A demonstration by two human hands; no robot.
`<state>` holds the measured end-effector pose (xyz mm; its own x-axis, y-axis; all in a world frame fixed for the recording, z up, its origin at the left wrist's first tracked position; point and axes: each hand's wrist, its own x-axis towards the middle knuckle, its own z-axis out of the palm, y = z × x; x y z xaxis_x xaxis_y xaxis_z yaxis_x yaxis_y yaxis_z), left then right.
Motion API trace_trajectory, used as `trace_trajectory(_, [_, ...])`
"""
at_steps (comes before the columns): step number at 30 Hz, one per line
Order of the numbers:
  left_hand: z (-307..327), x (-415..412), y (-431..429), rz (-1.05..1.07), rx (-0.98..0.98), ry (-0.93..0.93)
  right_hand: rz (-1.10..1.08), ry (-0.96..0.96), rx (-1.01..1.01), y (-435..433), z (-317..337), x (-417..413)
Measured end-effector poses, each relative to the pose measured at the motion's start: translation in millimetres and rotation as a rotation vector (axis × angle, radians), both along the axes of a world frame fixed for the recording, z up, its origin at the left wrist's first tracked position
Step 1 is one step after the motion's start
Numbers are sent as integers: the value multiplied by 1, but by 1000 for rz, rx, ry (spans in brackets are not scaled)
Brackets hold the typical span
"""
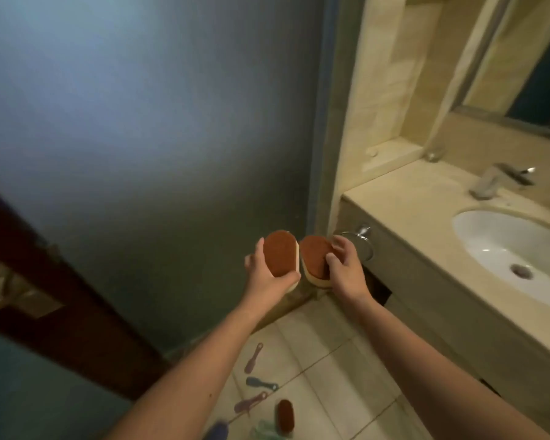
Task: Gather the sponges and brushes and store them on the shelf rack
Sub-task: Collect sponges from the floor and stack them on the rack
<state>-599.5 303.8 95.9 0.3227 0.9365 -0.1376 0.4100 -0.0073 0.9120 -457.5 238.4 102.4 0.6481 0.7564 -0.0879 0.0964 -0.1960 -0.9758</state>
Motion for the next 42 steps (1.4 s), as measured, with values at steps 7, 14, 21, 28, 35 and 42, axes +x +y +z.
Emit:
trace_trajectory(7, [44, 163, -7, -141, 143, -168, -99, -191, 63, -21, 47, 150])
trace_trajectory(14, [80, 295, -27, -314, 148, -256, -179, -121, 178, -74, 84, 262])
trace_trajectory(21, [100, 396, -47, -594, 184, -238, -320, -188, 81, -118, 101, 346])
trace_trajectory(28, [111, 493, -78, -829, 262, -343, -604, -282, 75, -167, 121, 413])
trace_trajectory(35, [136, 585, -102, -972, 284, -506, -870, -348, 143, -204, 152, 466])
trace_trajectory(42, [159, 641, -126, -1078, 288, -580, -1028, -414, 123, -230, 173, 499])
